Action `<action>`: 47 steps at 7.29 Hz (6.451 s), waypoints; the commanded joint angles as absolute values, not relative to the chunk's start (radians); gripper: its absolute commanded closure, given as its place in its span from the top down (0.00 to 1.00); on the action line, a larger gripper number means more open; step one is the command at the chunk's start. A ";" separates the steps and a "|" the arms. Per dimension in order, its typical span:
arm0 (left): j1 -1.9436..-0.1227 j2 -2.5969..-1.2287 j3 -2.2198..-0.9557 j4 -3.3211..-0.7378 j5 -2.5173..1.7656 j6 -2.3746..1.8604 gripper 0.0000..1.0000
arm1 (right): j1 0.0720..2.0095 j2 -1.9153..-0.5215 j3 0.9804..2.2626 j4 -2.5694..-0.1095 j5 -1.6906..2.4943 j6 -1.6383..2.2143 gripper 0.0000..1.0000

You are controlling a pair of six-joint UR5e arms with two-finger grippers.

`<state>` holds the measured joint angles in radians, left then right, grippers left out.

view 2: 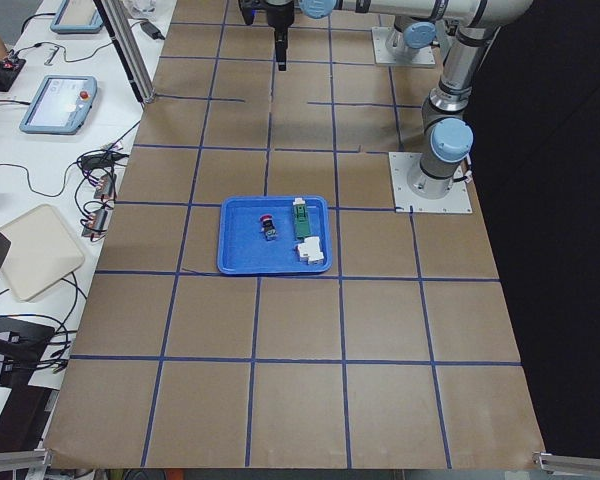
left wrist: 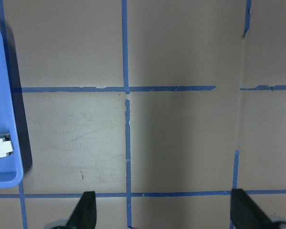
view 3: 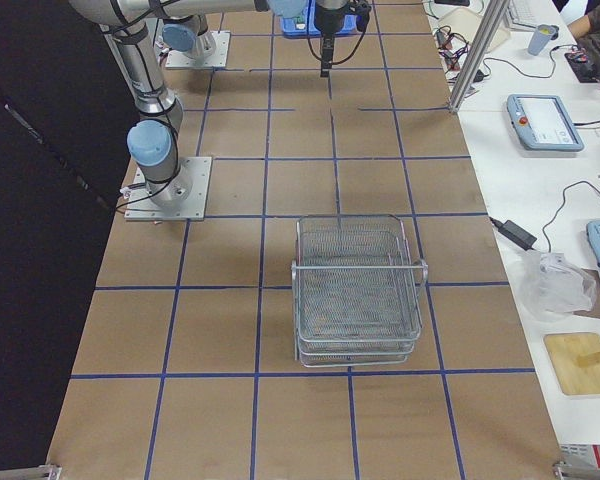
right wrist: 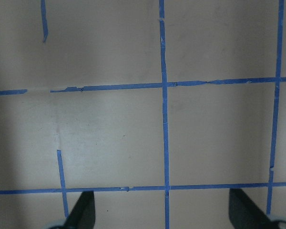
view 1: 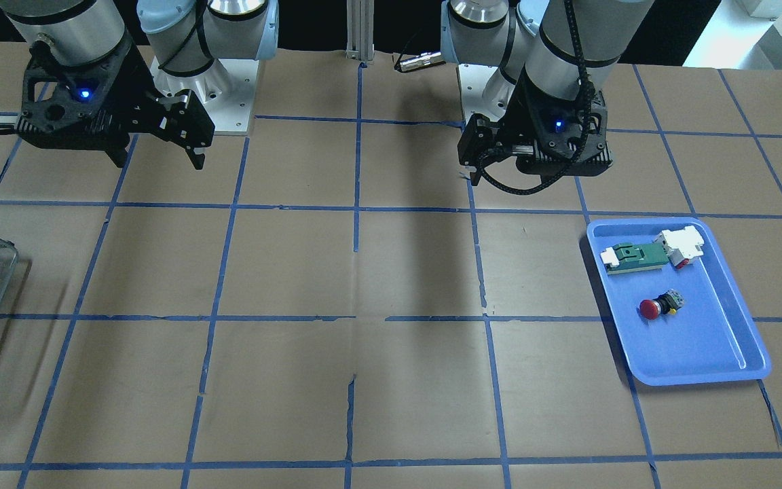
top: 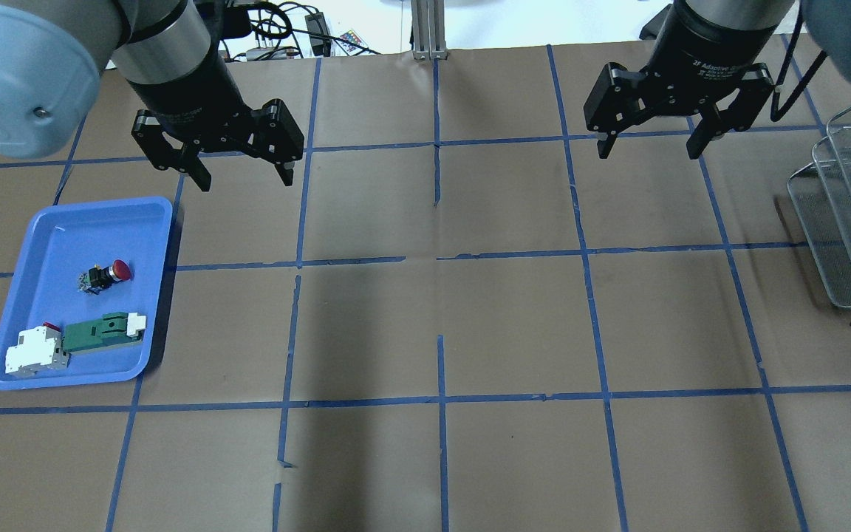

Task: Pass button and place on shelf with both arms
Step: 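Move the left gripper down over the red button in the blue tray, then lower the left gripper and grasp the red button's black base, then lift the red button and carry it toward the right gripper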

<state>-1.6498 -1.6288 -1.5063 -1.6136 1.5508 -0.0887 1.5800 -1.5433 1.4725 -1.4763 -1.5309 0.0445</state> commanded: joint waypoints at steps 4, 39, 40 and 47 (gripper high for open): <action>-1.522 -1.611 -1.520 -1.611 1.562 0.042 1.00 | 1.580 -1.545 1.474 -1.466 -1.575 0.032 1.00; -1.158 -1.873 -1.790 -1.092 1.442 1.648 0.00 | 1.526 -1.536 1.466 -1.479 -1.394 -0.175 1.00; -1.205 -1.858 -1.790 -1.092 1.371 1.644 0.00 | 1.522 -1.534 1.465 -1.479 -1.311 -0.334 1.00; -1.626 -1.813 -1.556 -1.336 0.947 1.631 0.00 | 1.371 -1.512 1.483 -1.462 -0.973 -1.519 1.00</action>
<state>-1.5669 -1.8283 -1.5913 -1.3208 1.0168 1.6415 1.3746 -1.5096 1.4804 -1.4637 -1.0143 -1.3771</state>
